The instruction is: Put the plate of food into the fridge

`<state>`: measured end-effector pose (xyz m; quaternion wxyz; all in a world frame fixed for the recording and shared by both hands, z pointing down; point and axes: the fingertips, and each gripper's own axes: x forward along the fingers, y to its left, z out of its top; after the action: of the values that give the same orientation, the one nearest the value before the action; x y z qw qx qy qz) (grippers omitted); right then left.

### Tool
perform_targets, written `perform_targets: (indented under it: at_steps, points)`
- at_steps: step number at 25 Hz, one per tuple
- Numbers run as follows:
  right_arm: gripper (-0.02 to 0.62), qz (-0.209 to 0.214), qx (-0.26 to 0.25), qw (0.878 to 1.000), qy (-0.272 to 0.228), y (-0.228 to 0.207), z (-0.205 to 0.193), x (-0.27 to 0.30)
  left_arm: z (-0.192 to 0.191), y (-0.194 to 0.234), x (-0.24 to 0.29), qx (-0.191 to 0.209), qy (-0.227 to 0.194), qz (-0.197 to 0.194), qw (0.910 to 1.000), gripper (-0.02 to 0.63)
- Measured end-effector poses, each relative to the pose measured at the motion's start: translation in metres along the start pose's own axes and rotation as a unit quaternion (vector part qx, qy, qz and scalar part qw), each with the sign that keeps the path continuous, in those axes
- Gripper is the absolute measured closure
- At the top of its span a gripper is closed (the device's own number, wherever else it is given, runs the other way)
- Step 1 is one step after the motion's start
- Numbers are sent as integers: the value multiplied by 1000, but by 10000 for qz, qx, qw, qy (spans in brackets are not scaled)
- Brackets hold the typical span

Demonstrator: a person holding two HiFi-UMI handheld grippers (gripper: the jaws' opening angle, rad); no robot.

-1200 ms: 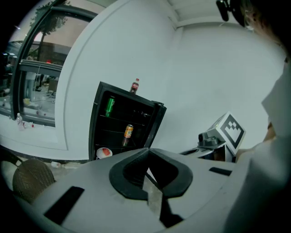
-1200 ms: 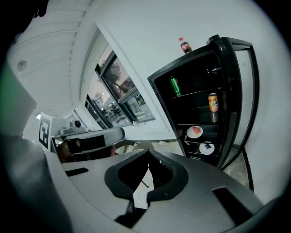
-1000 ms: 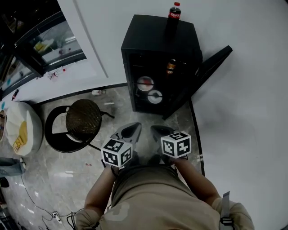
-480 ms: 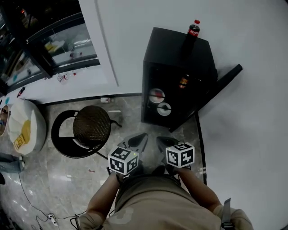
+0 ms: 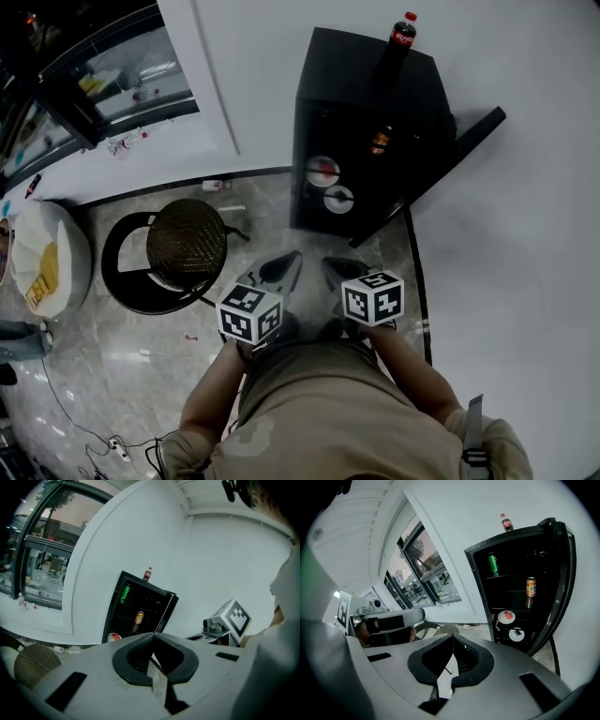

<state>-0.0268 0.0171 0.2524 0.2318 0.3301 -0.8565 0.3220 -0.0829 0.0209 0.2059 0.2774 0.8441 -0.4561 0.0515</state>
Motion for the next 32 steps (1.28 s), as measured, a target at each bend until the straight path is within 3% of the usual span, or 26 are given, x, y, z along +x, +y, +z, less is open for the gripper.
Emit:
perform_targets:
  at_steps: [3, 8, 13, 32]
  points:
    - [575, -66, 46, 10000, 21, -3, -3, 0, -1, 1, 1, -39, 9, -23, 10000, 595]
    - [575, -341, 36, 9993, 134, -16, -9, -4, -2, 5, 5, -465, 162, -110, 9987, 595]
    - [575, -685, -129, 9976, 51, -17, -6, -12, 1, 8, -3, -537, 298, -124, 9980, 595]
    - [575, -767, -100, 9967, -224, 4, -18, -27, -25, -32, -13, -177, 615, -679, 9956, 595]
